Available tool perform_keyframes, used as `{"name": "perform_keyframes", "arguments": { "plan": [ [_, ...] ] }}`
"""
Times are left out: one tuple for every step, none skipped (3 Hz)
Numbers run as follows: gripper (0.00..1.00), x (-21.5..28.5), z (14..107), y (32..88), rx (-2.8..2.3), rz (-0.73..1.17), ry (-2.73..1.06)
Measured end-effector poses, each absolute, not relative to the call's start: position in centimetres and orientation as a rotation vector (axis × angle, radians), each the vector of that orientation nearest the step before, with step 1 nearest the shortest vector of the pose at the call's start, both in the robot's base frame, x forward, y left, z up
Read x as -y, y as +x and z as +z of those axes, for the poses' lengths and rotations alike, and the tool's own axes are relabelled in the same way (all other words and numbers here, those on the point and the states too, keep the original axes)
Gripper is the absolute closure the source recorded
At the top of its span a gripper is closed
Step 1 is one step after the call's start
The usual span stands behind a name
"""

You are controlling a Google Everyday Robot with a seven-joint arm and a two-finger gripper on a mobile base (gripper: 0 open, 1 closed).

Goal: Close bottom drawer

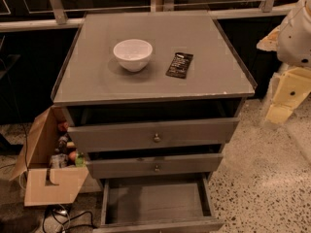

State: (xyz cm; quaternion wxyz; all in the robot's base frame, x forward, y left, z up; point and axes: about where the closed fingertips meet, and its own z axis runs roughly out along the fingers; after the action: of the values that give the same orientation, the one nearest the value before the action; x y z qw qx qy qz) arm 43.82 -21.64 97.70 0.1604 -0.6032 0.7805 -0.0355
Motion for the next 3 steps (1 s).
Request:
{"name": "perform_keyframes", "arguments": {
  "plan": [
    [0.0,21.64,97.7,43.82,-2.229,-0.101,-1.723],
    [0.18,21.64,97.7,43.82,-2.229,-0.101,-1.723],
    [0.41,21.64,97.71,43.82,-2.229,-0.101,-1.723]
  ]
}}
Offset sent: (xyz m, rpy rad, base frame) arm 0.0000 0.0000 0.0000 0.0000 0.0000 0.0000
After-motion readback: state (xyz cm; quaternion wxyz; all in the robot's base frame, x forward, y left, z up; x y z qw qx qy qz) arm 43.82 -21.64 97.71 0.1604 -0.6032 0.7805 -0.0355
